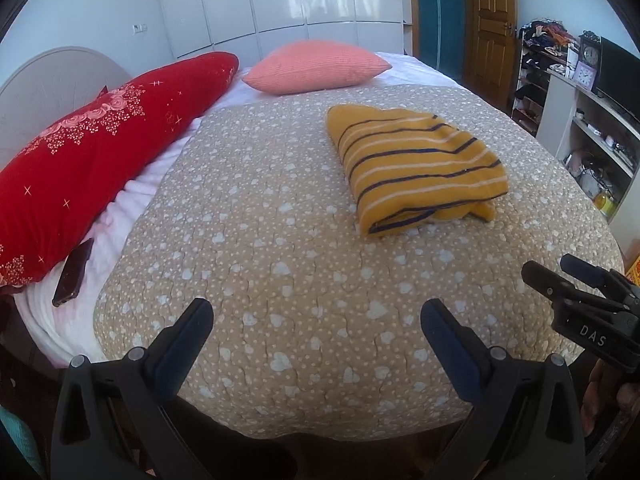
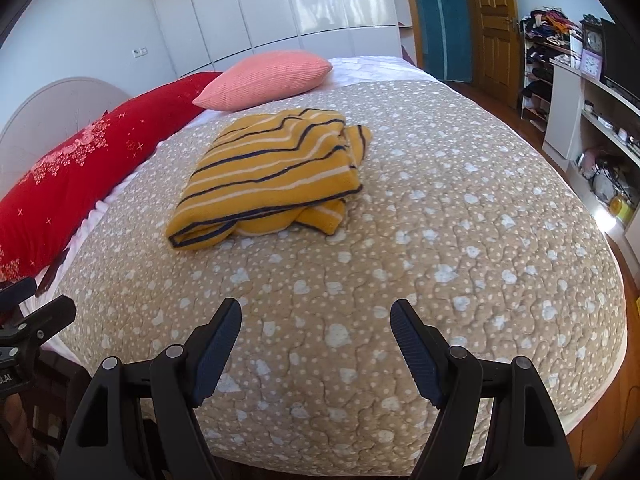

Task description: Fold small clothes

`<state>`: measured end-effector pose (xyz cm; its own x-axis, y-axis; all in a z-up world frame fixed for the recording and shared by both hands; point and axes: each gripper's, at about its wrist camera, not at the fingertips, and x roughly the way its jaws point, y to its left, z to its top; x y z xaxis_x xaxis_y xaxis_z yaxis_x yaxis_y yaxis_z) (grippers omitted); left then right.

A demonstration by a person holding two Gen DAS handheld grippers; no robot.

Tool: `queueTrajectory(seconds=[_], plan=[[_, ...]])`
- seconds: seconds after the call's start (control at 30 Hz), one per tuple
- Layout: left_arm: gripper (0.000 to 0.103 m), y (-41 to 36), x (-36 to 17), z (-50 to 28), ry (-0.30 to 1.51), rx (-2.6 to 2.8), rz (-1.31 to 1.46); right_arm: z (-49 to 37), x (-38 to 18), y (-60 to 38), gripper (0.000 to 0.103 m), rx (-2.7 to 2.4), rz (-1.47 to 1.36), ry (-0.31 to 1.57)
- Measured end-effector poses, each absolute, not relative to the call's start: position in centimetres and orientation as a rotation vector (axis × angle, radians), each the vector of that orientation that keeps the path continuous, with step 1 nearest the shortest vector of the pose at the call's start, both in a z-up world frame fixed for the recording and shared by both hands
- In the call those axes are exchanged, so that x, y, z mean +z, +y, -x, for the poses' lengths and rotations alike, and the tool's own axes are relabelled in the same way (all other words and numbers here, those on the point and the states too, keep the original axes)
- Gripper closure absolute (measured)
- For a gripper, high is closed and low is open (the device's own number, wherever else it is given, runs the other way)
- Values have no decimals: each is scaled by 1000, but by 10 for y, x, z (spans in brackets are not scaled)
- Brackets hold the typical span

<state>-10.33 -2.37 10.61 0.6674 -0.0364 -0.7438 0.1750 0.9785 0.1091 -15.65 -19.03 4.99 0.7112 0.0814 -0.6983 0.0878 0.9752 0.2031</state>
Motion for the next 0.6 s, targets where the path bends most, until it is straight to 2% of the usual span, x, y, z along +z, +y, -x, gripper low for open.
queueTrajectory(seconds=[0.6], plan=[[0,-23,102,104,812,-20,-271,152,46,-183,21,14,-218,798]])
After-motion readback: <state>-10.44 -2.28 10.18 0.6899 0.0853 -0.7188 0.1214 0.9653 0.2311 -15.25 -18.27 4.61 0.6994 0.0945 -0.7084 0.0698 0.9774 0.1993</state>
